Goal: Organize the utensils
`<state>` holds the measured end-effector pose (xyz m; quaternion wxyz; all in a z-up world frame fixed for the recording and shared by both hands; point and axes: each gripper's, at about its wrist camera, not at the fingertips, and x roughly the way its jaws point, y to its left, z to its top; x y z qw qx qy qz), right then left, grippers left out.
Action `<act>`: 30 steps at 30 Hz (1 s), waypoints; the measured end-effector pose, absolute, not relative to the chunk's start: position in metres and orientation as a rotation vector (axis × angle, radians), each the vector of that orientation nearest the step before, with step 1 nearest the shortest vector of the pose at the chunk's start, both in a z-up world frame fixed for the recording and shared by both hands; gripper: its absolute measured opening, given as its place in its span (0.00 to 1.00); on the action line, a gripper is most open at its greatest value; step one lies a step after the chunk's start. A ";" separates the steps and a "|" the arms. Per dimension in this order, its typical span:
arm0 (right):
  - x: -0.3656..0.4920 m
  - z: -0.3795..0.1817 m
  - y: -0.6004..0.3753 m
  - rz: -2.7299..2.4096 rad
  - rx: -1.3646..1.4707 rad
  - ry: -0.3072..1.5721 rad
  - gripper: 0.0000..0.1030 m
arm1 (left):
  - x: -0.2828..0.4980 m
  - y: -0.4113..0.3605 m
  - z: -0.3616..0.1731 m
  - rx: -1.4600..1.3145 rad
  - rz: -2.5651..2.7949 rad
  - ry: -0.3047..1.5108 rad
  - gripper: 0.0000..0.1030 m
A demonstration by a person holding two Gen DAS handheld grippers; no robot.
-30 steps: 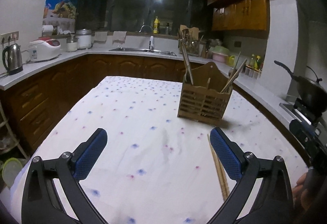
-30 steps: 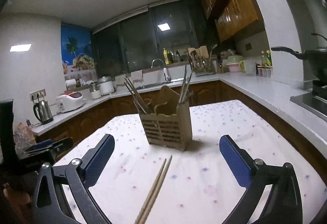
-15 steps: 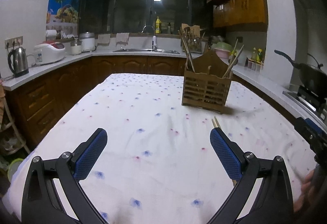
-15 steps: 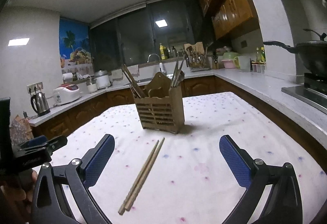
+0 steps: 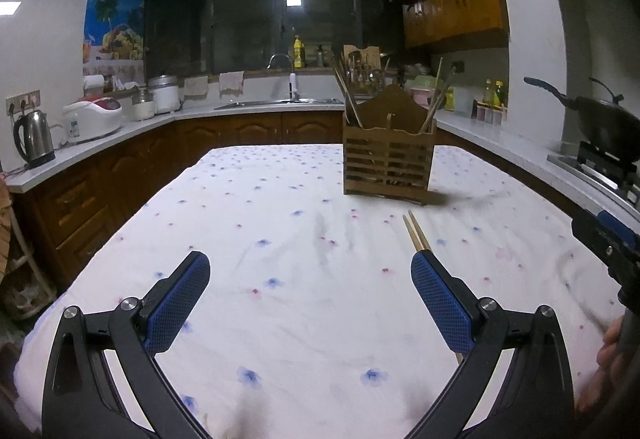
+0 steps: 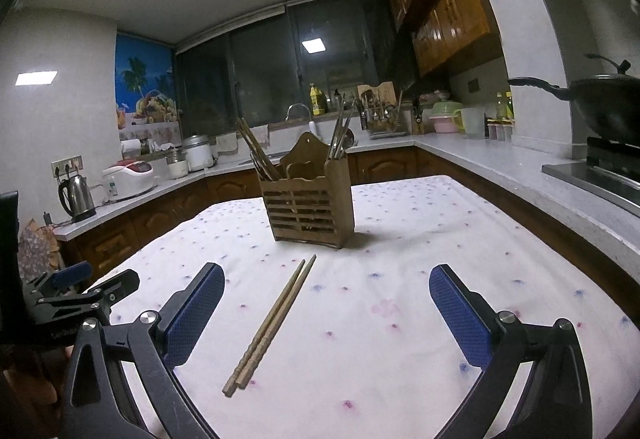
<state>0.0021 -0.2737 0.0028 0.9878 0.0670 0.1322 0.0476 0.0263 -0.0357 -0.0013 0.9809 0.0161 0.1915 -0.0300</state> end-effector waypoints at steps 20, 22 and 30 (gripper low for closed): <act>-0.007 -0.001 -0.274 0.107 0.124 0.229 1.00 | 0.022 -0.038 -0.005 0.040 -0.050 0.367 1.00; -0.008 -0.001 -0.274 0.106 0.121 0.225 1.00 | 0.021 -0.037 -0.004 0.040 -0.050 0.360 1.00; -0.009 0.001 -0.272 0.111 0.114 0.215 1.00 | 0.018 -0.039 -0.001 0.053 -0.042 0.337 1.00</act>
